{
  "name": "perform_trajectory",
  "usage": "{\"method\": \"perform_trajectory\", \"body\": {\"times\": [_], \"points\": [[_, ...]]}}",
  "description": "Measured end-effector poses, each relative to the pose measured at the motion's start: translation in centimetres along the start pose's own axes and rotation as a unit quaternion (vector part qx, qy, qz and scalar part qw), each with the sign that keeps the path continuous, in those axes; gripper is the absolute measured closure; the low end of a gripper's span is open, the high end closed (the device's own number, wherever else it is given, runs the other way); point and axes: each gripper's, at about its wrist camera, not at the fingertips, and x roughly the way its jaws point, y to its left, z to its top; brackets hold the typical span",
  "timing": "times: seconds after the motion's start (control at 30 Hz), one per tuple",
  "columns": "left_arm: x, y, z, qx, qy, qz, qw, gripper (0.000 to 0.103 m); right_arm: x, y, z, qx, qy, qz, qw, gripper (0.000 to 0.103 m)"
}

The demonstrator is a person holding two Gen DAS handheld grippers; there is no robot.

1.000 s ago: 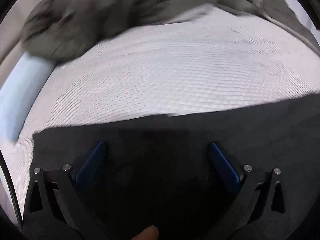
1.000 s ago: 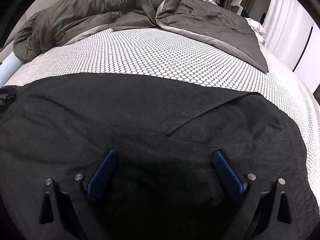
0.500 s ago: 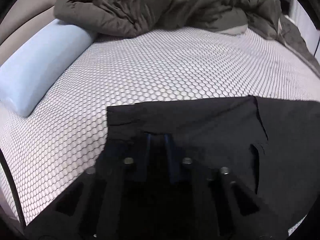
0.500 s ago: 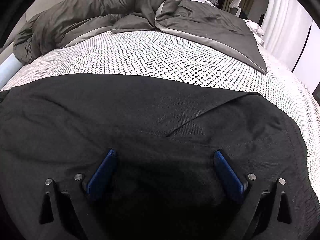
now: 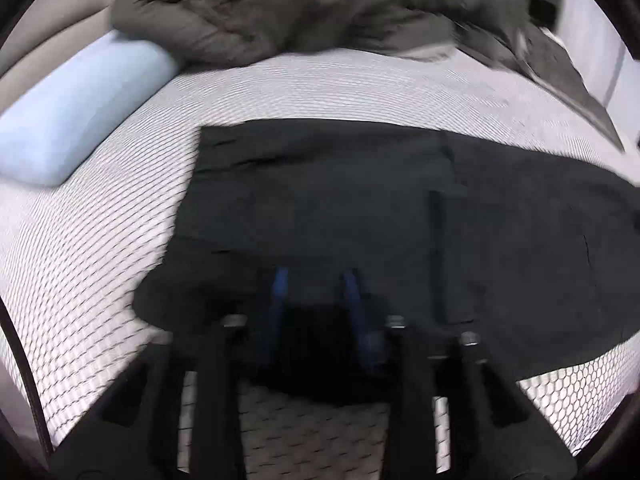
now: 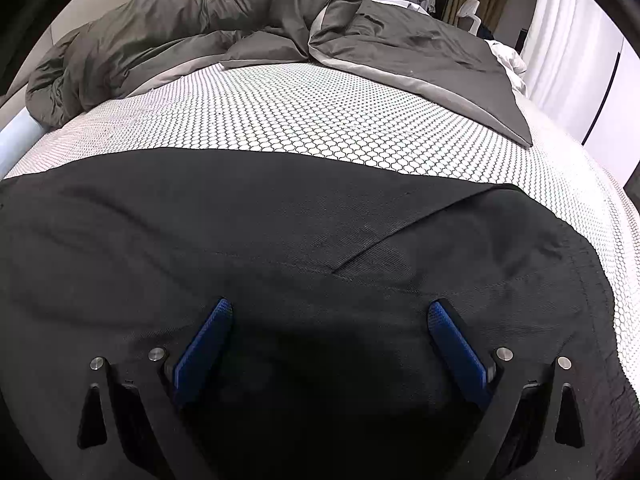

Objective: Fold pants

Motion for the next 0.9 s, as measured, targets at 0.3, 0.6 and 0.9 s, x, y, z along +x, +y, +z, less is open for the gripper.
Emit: {"method": "perform_trajectory", "body": {"times": [0.3, 0.6, 0.9], "points": [[-5.1, -6.2, 0.5, 0.026, -0.031, -0.032, 0.9987, 0.070, -3.8, 1.1, 0.3, 0.007, -0.008, -0.033, 0.999, 0.004], [-3.0, -25.5, -2.2, 0.155, 0.000, -0.156, 0.9755, 0.025, -7.4, 10.9, -2.9, -0.095, -0.003, 0.084, 0.992, 0.004], [-2.3, -14.8, -3.3, 0.099, -0.042, -0.102, 0.9889, 0.013, -9.1, -4.6, -10.2, 0.002, -0.041, -0.072, 0.997, 0.005]]}}
